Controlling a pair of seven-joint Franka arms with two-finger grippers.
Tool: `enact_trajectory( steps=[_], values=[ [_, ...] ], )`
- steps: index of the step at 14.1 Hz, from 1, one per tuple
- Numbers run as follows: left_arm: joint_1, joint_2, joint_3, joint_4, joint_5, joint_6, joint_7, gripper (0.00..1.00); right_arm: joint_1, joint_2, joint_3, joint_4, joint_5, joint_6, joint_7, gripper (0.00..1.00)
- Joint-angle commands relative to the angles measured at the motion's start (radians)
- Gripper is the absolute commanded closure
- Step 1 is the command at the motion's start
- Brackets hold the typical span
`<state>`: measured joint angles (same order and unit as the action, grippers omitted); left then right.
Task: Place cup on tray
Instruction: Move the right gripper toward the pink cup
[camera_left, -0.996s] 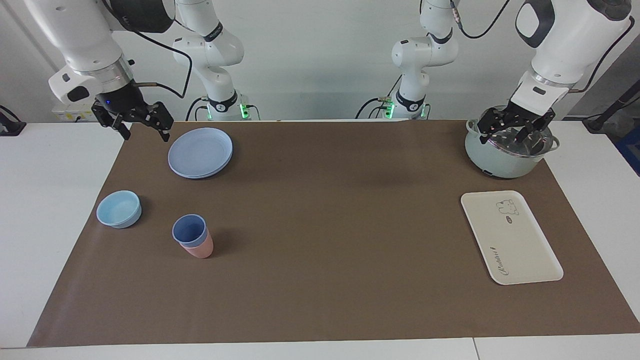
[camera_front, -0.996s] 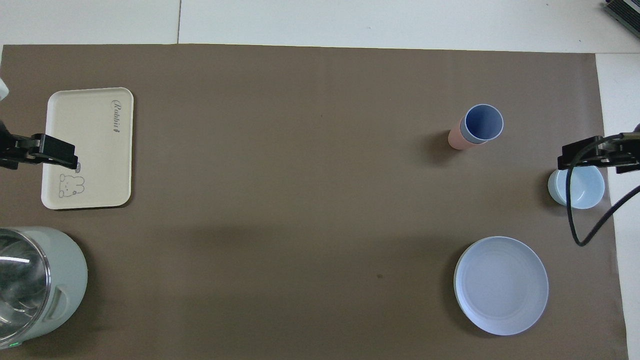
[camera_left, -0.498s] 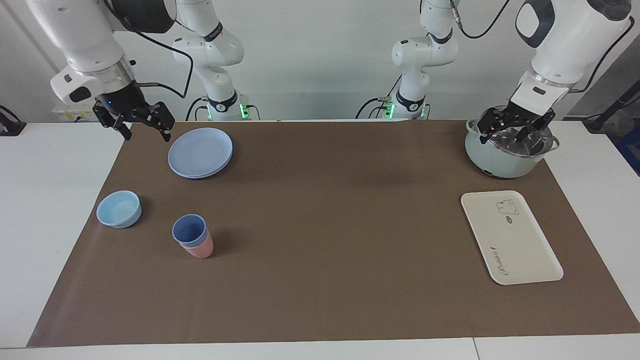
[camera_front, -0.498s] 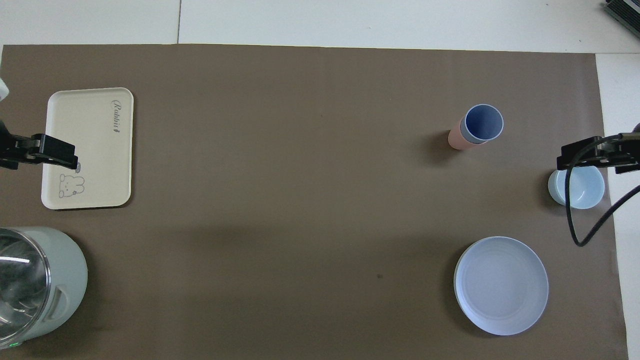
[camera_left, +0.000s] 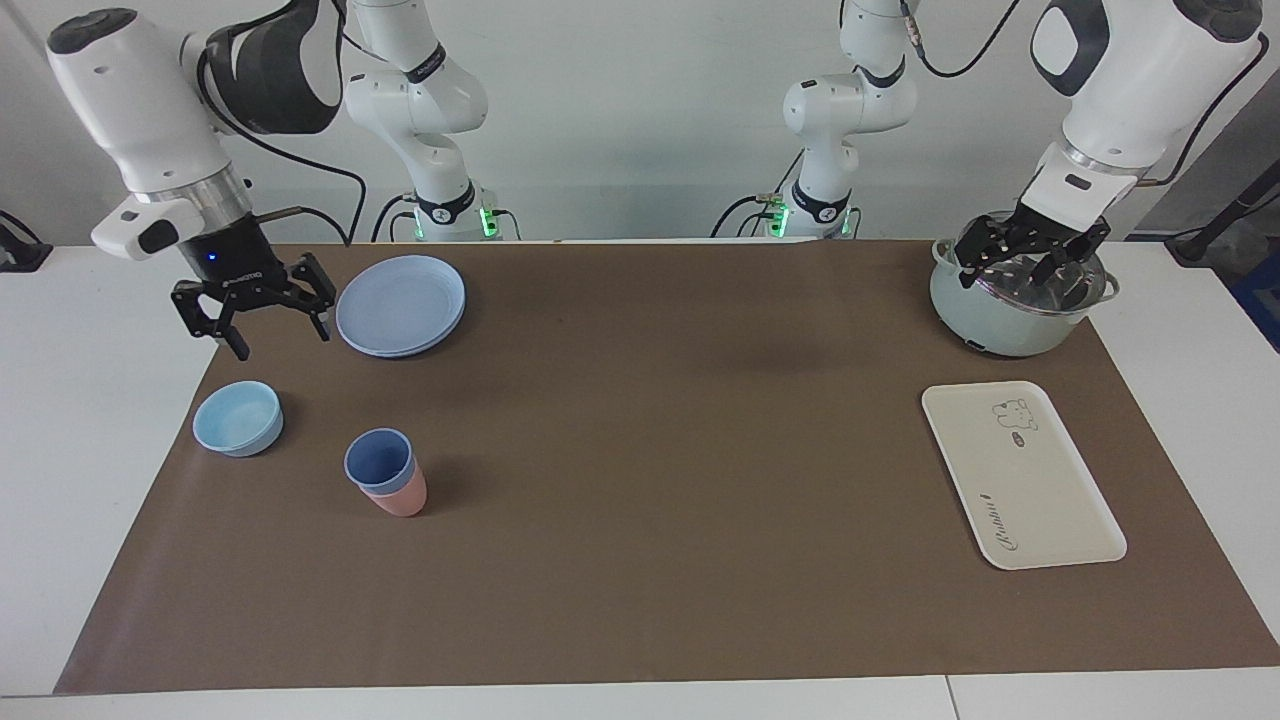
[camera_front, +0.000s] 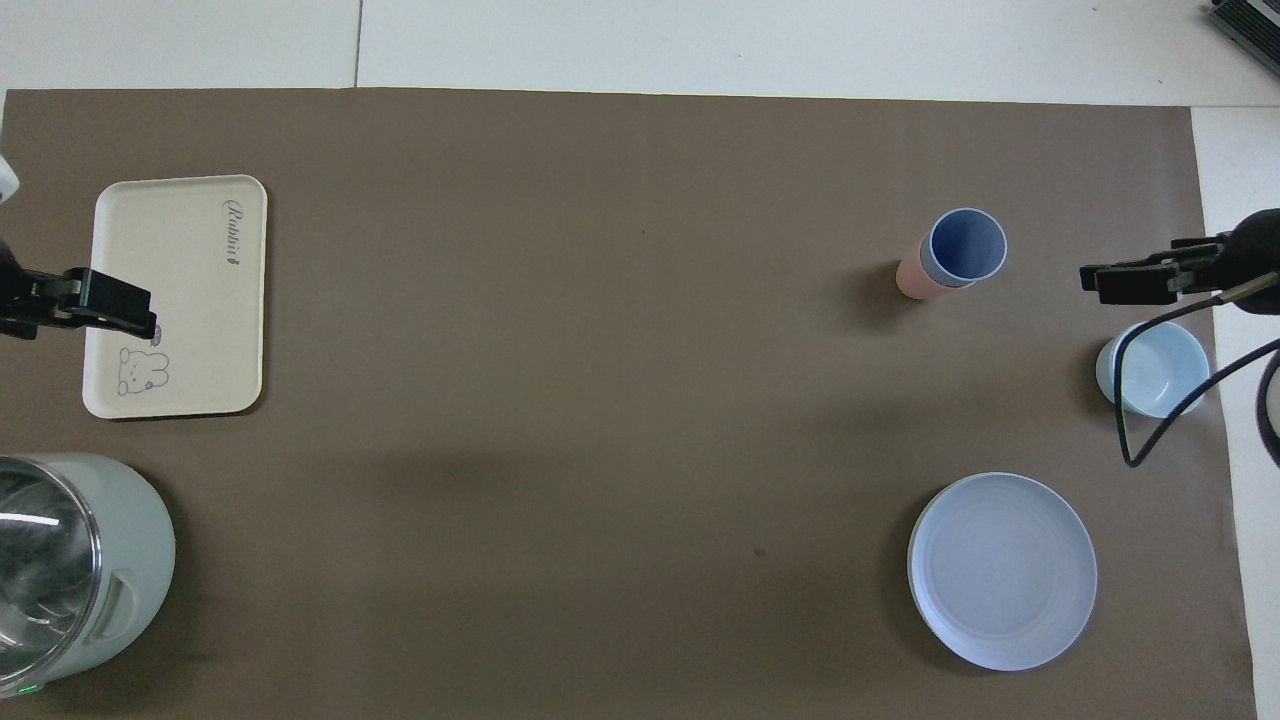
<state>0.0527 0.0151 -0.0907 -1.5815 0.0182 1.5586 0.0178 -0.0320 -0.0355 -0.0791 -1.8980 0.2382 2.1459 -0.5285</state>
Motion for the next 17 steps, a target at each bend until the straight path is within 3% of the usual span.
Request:
enact_trajectory(
  steps=[1,4,10,14,17],
  values=[
    [-0.007,-0.029,0.011,-0.038,-0.014,0.011,0.01,0.0,-0.044,-0.024,0.009,-0.133,0.174,0.133,-0.311,0.0],
    [-0.01,-0.029,0.011,-0.037,-0.015,0.011,0.007,0.0,-0.143,0.031,0.009,-0.185,0.46,0.137,-0.779,0.0],
    [-0.016,-0.029,0.011,-0.038,-0.015,0.011,-0.001,0.0,-0.166,0.175,0.009,-0.223,0.947,0.167,-1.242,0.0],
    [-0.008,-0.029,0.011,-0.04,-0.015,0.014,0.002,0.0,-0.148,0.226,0.009,-0.248,1.162,0.175,-1.396,0.0],
    [-0.007,-0.035,0.011,-0.048,-0.015,0.017,0.004,0.0,-0.144,0.265,0.01,-0.265,1.255,0.161,-1.497,0.0]
  ],
)
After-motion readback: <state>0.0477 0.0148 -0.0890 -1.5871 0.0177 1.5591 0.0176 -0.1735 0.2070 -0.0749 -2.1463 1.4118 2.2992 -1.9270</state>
